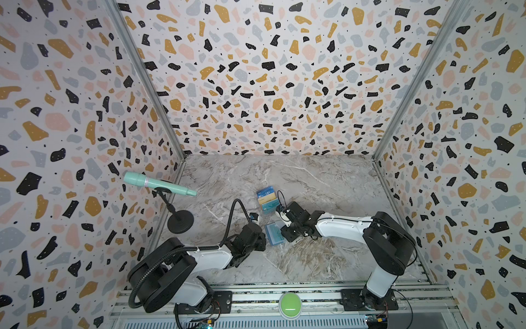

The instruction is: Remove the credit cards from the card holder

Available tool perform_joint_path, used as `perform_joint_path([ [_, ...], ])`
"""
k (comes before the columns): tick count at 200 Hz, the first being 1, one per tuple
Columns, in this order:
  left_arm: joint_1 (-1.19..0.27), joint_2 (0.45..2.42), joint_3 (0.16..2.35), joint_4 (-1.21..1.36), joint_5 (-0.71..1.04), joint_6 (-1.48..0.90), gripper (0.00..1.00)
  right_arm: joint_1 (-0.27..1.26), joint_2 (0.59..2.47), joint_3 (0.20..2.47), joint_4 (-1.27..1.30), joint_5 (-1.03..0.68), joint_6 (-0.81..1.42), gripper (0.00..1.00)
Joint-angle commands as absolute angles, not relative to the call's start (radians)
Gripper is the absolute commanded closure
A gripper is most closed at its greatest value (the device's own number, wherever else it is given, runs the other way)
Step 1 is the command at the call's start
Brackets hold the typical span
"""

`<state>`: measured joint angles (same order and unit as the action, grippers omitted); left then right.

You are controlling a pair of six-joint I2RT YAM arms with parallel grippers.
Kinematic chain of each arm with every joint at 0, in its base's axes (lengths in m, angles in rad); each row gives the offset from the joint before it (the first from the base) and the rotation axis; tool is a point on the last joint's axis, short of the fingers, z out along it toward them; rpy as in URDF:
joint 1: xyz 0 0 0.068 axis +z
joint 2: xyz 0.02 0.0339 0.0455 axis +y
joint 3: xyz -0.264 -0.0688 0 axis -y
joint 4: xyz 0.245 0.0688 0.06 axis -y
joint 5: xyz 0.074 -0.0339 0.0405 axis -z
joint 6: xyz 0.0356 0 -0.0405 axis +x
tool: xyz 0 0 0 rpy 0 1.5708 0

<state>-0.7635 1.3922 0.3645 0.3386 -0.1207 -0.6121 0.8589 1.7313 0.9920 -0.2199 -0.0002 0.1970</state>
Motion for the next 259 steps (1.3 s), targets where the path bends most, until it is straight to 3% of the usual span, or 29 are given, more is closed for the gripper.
perform_joint_path([
  [1, -0.755, 1.389, 0.357, 0.27, -0.14, -0.591, 0.77, 0.844, 1.687, 0.985, -0.273, 0.061, 0.191, 0.52],
  [165, -0.755, 1.373, 0.375, 0.258, -0.136, -0.57, 0.77, 0.785, 1.607, 1.021, -0.408, 0.256, 0.235, 0.48],
  [211, -0.755, 1.35, 0.386, 0.226, -0.134, -0.55, 0.77, 0.784, 1.554, 1.053, -0.357, 0.004, 0.203, 0.41],
  [259, -0.755, 1.338, 0.404, 0.22, -0.132, -0.53, 0.77, 0.784, 1.637, 1.07, -0.266, -0.276, 0.196, 0.41],
])
